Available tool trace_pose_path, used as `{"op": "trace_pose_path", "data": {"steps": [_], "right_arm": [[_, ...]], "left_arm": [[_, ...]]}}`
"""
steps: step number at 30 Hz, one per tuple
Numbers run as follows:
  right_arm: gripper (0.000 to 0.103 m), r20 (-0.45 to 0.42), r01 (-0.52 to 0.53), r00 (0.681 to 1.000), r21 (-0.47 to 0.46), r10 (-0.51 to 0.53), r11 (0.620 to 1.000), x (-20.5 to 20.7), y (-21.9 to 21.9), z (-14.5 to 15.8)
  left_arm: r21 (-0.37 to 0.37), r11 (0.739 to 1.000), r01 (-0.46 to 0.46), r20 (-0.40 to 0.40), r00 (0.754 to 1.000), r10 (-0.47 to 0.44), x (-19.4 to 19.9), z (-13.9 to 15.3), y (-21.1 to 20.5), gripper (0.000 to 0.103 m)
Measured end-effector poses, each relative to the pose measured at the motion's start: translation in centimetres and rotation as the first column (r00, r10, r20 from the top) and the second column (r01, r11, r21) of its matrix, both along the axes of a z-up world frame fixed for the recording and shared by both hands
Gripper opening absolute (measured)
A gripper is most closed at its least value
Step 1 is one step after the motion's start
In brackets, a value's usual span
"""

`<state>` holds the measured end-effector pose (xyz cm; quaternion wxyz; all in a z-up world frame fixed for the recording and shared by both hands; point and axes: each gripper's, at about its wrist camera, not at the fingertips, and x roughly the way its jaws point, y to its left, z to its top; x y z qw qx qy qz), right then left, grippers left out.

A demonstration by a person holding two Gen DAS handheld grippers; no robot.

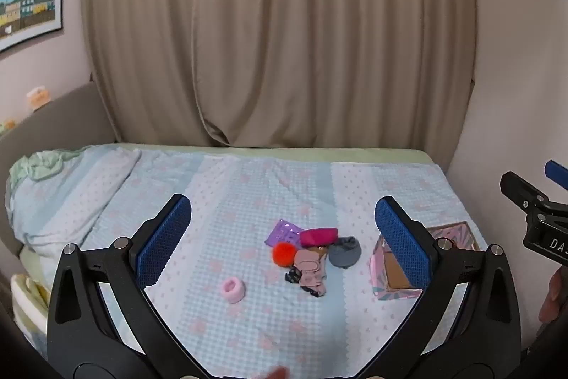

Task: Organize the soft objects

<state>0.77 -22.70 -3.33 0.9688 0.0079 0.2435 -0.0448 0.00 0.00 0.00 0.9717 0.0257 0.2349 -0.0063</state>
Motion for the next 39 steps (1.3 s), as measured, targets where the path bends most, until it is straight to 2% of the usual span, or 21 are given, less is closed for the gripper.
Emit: {"op": "trace_pose_path", "data": {"steps": [1, 11, 13, 39], "right_arm": [[0.103, 0.002, -0.001, 1.0, -0.005, 0.001, 1.0, 0.0, 0.0, 0.0], [0.103, 0.007, 0.004, 1.0, -0.009, -0.004, 1.0, -0.2, 0.1, 0.2], [0.103, 0.008, 0.004, 1.0, -0.007, -0.004, 1.0, -0.2, 0.0, -0.2], [0.103, -0.01, 0.02, 1.0, 0.025, -0.019, 0.999, 0.7, -0.4, 0.5]], "left_arm": [[-0.013, 1.0, -0.003, -0.025, 1.0, 0.002, 0.0, 0.0, 0.0, 0.103], [0.009, 1.0, -0.013, -0.01, 1.0, 0.013, -0.6, 0.6, -1.3, 0.103], [-0.023, 0.999, -0.027, -0.019, 0.999, 0.026, 0.0, 0.0, 0.3, 0.103], [-0.02, 1.0, -0.02, -0.016, 1.0, 0.02, 0.8, -0.4, 0.2, 0.103]]}}
